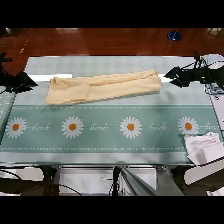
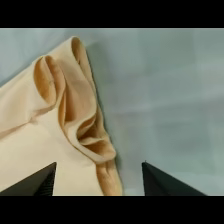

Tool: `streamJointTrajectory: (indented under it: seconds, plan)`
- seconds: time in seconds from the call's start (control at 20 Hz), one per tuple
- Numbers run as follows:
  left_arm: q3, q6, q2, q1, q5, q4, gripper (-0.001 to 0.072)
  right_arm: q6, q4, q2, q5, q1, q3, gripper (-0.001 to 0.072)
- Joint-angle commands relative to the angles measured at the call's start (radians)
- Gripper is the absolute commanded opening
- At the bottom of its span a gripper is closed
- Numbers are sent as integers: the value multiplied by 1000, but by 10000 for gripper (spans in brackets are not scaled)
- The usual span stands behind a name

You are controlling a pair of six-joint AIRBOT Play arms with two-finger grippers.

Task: Fold the shirts.

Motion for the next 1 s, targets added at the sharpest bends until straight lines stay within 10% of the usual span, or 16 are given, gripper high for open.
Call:
streamJointTrajectory:
  seconds: [0.0, 0.3, 0.55, 0.75, 0.9, 0.95]
  plan:
    - [1, -4, 0, -21, -18, 12, 457, -37, 143, -59, 72, 2, 1, 598]
    - [1, -1, 0, -64, -18, 11, 457, 22, 152, -115, -69, 118, 2, 555]
    - [1, -1, 0, -96, -19, 11, 458, 32, 171, -113, -74, 165, 72, 25]
    - [1, -2, 1, -128, -29, -140, 453, 10, 99, -12, 58, 164, 132, 24]
    - [1, -2, 0, -205, -15, -382, 100, 77, -74, 126, 101, 164, 132, 23]
    - [1, -2, 0, -246, -1, -440, 92, 94, -131, 164, 127, 164, 132, 24]
